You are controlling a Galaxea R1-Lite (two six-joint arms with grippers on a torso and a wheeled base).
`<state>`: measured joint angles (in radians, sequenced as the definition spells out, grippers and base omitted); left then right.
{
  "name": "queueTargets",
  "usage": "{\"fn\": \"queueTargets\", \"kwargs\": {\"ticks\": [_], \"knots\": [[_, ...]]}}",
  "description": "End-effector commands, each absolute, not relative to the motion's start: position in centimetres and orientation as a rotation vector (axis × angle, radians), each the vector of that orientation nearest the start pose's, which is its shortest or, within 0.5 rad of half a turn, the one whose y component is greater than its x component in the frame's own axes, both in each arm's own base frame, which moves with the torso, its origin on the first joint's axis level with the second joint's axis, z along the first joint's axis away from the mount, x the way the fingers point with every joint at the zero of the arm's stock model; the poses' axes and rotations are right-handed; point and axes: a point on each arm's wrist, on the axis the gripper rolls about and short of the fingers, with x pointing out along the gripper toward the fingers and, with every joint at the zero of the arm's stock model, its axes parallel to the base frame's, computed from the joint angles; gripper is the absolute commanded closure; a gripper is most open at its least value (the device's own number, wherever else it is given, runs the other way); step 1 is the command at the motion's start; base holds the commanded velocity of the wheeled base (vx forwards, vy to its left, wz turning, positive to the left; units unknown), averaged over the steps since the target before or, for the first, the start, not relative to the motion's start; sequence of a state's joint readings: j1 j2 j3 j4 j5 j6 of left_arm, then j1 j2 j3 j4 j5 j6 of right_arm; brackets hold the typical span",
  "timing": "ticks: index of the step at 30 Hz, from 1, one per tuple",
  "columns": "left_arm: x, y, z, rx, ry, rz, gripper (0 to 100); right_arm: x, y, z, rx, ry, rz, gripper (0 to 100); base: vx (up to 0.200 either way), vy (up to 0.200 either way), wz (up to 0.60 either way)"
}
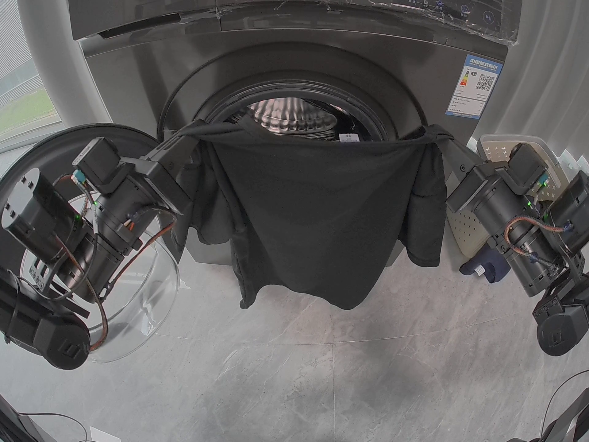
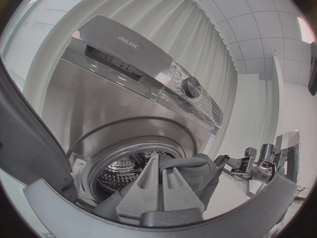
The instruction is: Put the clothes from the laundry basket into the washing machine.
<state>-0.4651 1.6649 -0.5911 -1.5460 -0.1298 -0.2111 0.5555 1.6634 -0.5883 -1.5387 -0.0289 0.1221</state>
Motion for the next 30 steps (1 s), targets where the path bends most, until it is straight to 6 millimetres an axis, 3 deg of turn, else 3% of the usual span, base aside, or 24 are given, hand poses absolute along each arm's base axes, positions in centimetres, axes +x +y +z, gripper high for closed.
{"fn": "queueTargets", "kwargs": {"ticks": [1,9,10,13,16,30], "knots": [[24.1,-13.9,21.7,-0.283,-0.367,-0.673,100,22.9,14.5,22.0,0.252,-0.384,0.557,100,0.0,0.0,0.0],[24.2,-14.7,22.5,-0.294,-0.396,-0.695,100,26.0,19.2,14.5,0.179,-0.137,0.633,100,0.0,0.0,0.0],[24.0,-14.8,22.5,-0.296,-0.397,-0.702,100,26.0,20.0,13.6,0.172,-0.112,0.652,0,0.0,0.0,0.0],[23.5,-15.3,22.6,-0.303,-0.399,-0.722,100,26.7,22.0,10.6,0.146,-0.04,0.679,0,0.0,0.0,0.0],[23.2,-15.6,22.6,-0.306,-0.395,-0.738,100,27.2,23.5,9.0,0.132,-0.013,0.703,0,0.0,0.0,0.0],[21.9,-16.5,22.6,-0.305,-0.392,-0.793,100,30.0,27.5,4.9,0.123,-0.008,0.744,0,0.0,0.0,0.0]]}}
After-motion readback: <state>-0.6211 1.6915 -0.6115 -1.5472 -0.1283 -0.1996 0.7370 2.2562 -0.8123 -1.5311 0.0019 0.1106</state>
